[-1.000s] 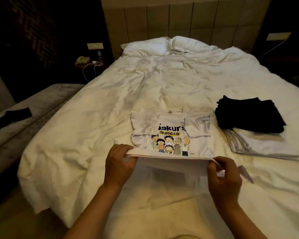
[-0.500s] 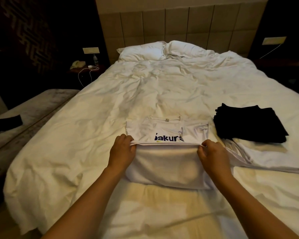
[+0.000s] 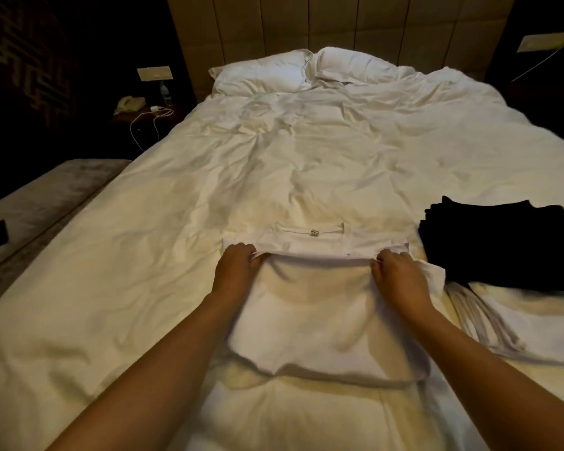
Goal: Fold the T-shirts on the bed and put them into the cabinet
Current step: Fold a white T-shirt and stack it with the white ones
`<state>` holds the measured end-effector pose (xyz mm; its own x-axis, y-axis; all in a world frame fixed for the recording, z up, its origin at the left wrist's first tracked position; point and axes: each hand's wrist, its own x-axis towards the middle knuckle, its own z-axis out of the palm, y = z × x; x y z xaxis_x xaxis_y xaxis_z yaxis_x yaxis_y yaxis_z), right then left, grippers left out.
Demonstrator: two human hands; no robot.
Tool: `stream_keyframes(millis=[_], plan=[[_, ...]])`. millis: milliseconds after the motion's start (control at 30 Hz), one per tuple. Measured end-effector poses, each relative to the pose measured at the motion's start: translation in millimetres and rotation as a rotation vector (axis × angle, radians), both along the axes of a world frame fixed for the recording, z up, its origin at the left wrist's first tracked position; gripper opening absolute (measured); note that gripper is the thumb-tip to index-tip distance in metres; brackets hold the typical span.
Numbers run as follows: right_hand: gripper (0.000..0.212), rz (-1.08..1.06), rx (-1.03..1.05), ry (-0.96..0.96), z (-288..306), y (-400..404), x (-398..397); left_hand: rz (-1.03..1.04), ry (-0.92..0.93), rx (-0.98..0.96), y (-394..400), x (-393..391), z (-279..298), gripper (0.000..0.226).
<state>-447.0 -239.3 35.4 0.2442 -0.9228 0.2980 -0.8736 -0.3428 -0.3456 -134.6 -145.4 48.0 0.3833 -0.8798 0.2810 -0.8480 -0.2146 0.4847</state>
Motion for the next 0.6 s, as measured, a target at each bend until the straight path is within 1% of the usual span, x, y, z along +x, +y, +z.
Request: stream_keyframes(millis=[133, 267, 367, 500, 600], plan=[[0.022, 0.023, -0.01, 0.001, -7.2, -34.8, 6.6, -0.004, -0.008, 0.018, -36.4, 11.2, -8.6, 0.042], [0.02, 0.057, -0.011, 0.011, -13.1, -63.6, 22.0, 0.064, -0.032, 0.048, -69.4, 25.8, -28.0, 0.033], [0.018, 0.085, -0.012, 0.024, -17.3, -82.2, 32.7, 0.049, -0.072, 0.071, -90.0, 31.6, -39.4, 0.029], [0.018, 0.074, 0.0, 0.039, -23.5, -102.9, 39.9, 0.035, -0.143, 0.063, -112.8, 36.4, -47.1, 0.027], [0.019, 0.074, 0.019, 0.03, -28.3, -111.6, 40.8, 0.028, -0.163, 0.075, -123.9, 40.0, -51.2, 0.027]])
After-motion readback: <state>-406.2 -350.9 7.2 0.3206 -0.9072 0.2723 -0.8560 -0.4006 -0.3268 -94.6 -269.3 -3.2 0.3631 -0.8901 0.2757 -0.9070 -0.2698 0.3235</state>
